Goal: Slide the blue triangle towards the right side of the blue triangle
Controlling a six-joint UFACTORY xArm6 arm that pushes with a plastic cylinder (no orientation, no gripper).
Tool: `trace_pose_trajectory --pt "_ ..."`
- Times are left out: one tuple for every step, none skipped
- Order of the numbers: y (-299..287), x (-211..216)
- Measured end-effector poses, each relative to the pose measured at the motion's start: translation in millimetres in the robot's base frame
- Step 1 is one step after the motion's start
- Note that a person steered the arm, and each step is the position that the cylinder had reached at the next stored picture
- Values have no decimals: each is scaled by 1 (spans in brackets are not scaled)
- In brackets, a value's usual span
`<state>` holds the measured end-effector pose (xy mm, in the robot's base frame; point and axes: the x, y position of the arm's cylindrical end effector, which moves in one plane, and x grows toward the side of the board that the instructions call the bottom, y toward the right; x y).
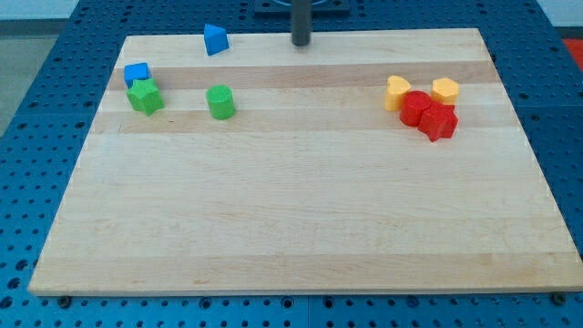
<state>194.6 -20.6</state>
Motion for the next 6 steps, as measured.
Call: trace_pose_trajectory --pt "-60 -3" --pt "-119 -3" --pt "-119 26" --pt "-133 77" --pt "-80 37" --pt "-90 5"
